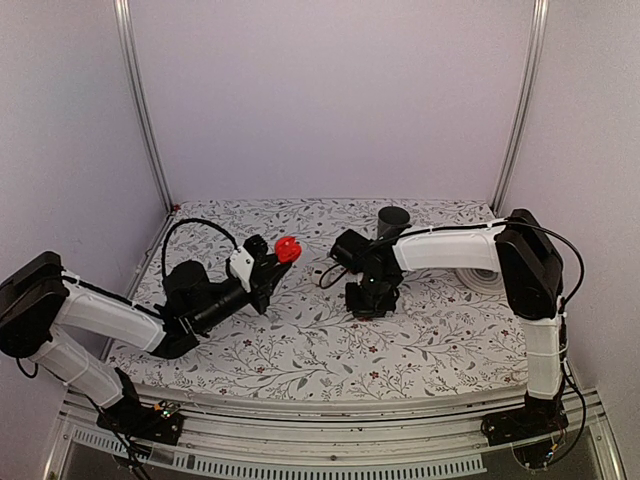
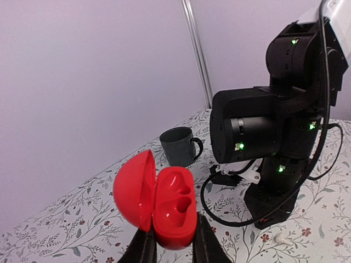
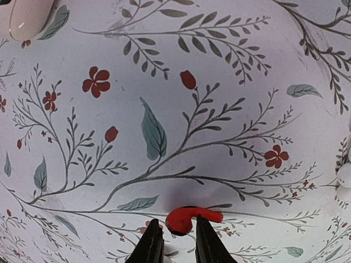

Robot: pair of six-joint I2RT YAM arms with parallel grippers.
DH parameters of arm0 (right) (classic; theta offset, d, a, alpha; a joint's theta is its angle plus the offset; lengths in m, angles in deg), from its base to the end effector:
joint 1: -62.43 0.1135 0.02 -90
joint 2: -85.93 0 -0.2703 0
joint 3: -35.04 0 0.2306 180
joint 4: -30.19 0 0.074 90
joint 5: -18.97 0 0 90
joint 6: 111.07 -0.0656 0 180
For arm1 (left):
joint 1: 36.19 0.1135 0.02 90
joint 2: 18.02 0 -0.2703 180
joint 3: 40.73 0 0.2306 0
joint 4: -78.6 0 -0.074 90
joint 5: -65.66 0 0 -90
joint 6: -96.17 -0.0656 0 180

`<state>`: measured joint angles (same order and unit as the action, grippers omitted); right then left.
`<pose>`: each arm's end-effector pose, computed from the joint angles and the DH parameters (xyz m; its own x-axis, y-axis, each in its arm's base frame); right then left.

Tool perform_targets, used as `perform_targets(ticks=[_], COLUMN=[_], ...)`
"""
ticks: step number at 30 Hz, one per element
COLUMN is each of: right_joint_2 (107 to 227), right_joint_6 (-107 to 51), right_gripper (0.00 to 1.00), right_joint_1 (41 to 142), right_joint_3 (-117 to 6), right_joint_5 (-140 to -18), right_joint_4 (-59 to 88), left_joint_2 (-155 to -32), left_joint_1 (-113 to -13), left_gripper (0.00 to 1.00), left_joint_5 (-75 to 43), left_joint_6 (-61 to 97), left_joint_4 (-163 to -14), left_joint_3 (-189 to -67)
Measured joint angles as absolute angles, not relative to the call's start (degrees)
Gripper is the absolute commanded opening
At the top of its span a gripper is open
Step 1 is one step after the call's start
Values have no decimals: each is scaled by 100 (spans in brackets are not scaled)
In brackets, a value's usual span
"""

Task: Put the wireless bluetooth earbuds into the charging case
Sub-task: Adjust the right earbud at the center of the board.

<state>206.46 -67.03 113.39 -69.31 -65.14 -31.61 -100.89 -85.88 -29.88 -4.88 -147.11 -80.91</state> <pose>0.2621 0.3125 0.1459 -0.9740 -0.0658 -0.2169 -0.0849 0.9932 0.0799 0.1957 -0.2209 0.2327 0.1670 0.0981 -0.9811 0.6772 0.7118 0.1864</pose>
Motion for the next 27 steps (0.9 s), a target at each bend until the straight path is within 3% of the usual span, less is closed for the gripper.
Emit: perform_targets(ticks=[12, 19, 27], right_joint_2=[20917, 20924, 20830], right_joint_6=[-6830, -6847, -6709], right_gripper=[20, 8, 6], right_joint_1=[11420, 11444, 11455], right_joint_3=[-7261, -7259, -7093], right_joint_5=[-6402, -6363, -6286], right_joint_4=[-3379, -3371, -3100], left_joint_2=[-10039, -10035, -10087], left_joint_1=[-8588, -8588, -8588], left_gripper=[0, 0, 0], left_joint_5=[-2948, -2909, -2892], left_joint_6=[-405, -405, -405], left_joint_4=[-14860, -14862, -14847], left_joint_3=[-7980, -7977, -7997])
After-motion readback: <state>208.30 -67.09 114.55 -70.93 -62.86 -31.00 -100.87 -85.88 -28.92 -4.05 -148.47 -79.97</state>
